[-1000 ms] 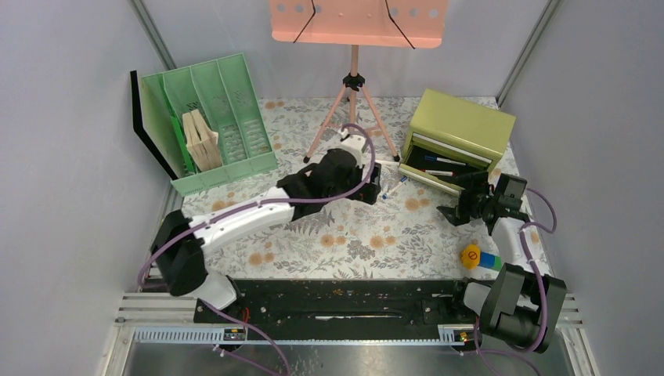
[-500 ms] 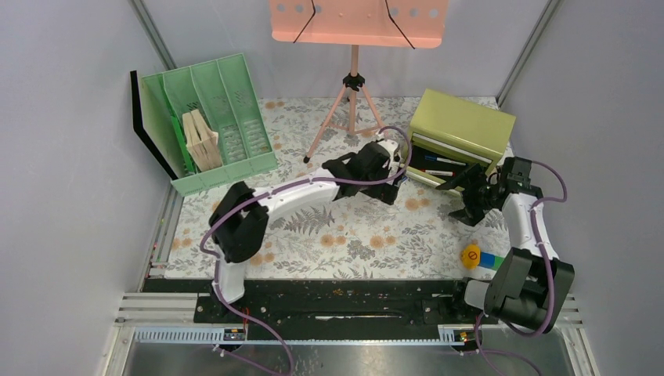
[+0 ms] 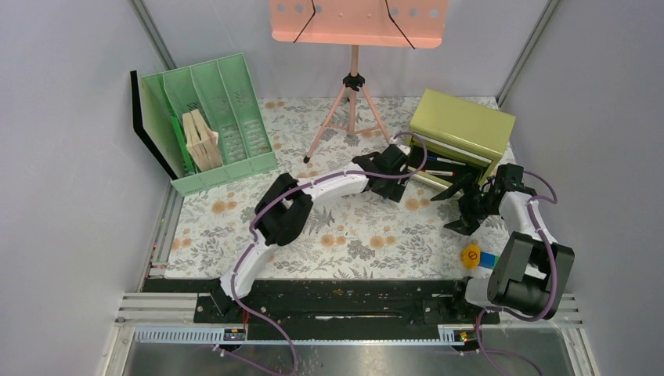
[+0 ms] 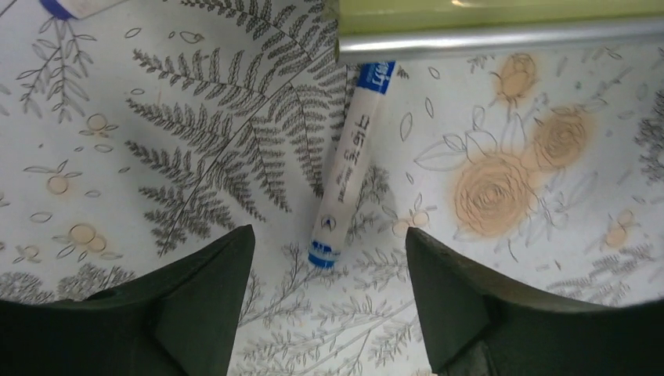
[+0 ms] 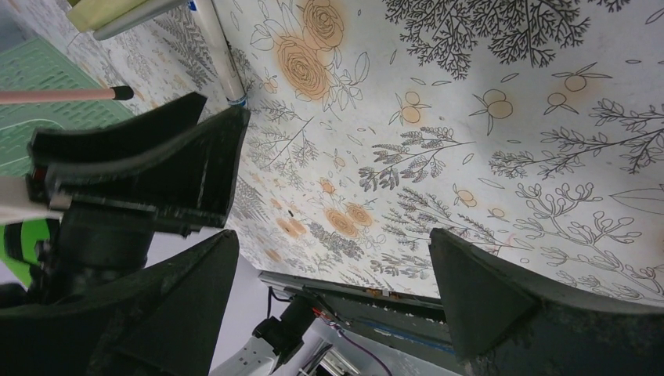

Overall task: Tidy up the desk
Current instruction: Pick up the stationery from the center of the board, then place the stationery in the drawer.

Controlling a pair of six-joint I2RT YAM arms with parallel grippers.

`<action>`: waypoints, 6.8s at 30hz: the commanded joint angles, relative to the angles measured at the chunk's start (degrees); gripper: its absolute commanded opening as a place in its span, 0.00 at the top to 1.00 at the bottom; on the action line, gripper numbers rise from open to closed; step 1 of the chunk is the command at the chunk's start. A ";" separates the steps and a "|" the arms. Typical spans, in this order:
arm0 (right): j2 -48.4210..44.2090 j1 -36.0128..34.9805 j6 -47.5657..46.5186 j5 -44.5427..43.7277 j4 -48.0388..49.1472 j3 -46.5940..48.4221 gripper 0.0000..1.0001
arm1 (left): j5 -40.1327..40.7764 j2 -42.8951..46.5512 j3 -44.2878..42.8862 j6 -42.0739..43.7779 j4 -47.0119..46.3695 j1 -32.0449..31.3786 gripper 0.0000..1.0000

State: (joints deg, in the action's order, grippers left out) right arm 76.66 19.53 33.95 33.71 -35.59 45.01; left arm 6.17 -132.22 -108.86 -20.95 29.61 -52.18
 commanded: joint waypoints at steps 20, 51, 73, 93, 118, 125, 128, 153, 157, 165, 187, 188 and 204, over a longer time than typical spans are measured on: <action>-5.02 0.16 -5.27 1.61 -2.66 1.00 0.01 | 5.02 0.40 3.10 3.41 6.58 -2.14 1.00; -12.86 -0.46 -7.82 13.90 -3.82 -1.83 0.02 | -13.71 46.96 48.12 -6.74 -13.48 -1.21 1.00; -12.48 -22.90 8.25 15.56 16.46 5.72 0.13 | -18.47 52.84 42.92 -10.07 -18.31 -0.77 1.00; -1.67 -32.88 18.85 20.02 33.11 8.17 0.71 | -17.92 52.36 42.94 -11.13 -17.74 -0.65 1.00; 1.19 -32.34 14.58 15.79 25.22 12.40 1.00 | -4.67 59.17 42.25 -7.79 -14.04 -0.34 0.47; 1.14 -25.47 16.04 16.80 25.72 9.30 1.00 | -1.67 61.44 44.45 -7.77 -13.87 -0.29 0.47; 0.40 -20.82 16.05 17.16 26.11 7.78 1.00 | -0.90 61.42 44.66 -8.27 -13.40 -0.30 0.47; 0.71 -2.25 12.94 10.69 17.10 8.91 1.00 | -2.58 59.34 43.81 -6.92 -13.95 -0.31 0.47; -0.06 -0.42 13.25 8.04 17.77 8.25 1.00 | -2.31 59.77 44.00 -7.09 -13.39 -0.30 0.47; -1.55 1.94 23.25 3.61 29.94 2.44 1.00 | -1.32 62.94 46.55 -8.36 -13.67 -0.25 0.47; 8.69 2.90 44.18 -2.86 52.78 -3.99 0.95 | -3.54 63.15 46.75 -10.54 -13.46 -0.22 0.47; 9.10 2.89 44.18 -2.86 52.64 -3.69 0.94 | -3.67 62.89 46.42 -10.47 -13.29 -0.20 0.47; 5.74 2.96 41.51 -3.65 46.81 -3.09 0.34 | -4.75 60.15 43.01 -9.14 -11.83 -0.22 0.46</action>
State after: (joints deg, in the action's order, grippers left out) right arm 85.80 22.15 78.28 31.53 13.87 40.91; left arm 2.35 -71.85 -62.78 -31.31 18.59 -52.53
